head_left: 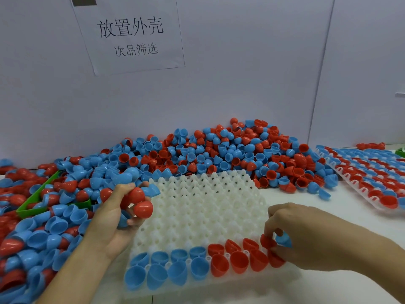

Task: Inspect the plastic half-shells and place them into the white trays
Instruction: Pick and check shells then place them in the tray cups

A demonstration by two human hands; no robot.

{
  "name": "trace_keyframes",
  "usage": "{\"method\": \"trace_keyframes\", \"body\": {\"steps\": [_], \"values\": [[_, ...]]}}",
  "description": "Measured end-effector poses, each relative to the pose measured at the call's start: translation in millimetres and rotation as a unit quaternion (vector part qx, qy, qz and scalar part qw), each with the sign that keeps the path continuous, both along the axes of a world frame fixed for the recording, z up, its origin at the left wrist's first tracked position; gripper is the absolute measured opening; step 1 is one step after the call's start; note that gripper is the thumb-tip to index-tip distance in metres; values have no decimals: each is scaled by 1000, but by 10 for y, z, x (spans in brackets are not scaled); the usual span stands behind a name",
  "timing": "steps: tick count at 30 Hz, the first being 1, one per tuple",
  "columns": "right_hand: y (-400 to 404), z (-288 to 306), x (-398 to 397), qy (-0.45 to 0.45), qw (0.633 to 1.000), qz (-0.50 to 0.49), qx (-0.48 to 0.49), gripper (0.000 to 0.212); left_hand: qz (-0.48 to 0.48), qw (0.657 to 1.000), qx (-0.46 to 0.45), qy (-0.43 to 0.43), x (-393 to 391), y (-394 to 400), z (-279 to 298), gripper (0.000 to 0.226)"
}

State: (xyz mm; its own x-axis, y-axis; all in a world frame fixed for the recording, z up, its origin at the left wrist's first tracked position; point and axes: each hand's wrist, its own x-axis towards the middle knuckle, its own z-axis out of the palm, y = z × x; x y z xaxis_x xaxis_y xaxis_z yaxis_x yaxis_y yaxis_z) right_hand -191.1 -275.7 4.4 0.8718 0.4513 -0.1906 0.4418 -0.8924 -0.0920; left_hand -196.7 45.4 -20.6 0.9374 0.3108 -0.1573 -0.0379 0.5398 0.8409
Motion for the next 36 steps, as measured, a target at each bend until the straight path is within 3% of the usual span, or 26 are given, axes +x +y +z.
{"method": "trace_keyframes", "body": {"steps": [5, 9, 15, 20, 24, 28, 33, 36], "values": [[38, 108, 24, 11, 1000, -2, -9, 26, -11, 1000, -10, -13, -16, -33, 18, 11], [76, 91, 17, 19, 999, 2, -37, 26, -6, 1000, -10, -18, -20, -51, 23, 25], [116, 56, 34, -2, 998, -2, -62, 28, -9, 1000, -15, -17, -12, -55, 9, 27], [72, 54, -10, 14, 999, -9, -44, 33, -9, 1000, -16, -13, -3, -39, -8, 35], [73, 161, -32, -7, 1000, 1, -23, 25, -18, 999, -30, -13, 1, -39, -17, 36], [359, 260, 37, -81, 990, 36, 112, 19, -31, 999, -32, -7, 10, -68, -28, 18], [1081, 160, 138, -6, 952, 69, 297, 22, -44, 999, -29, -1, 15, -71, -30, 7], [1475, 59, 210, 44, 923, 45, 379, 25, -44, 996, -72, -1, 4, -72, -33, 31]]}}
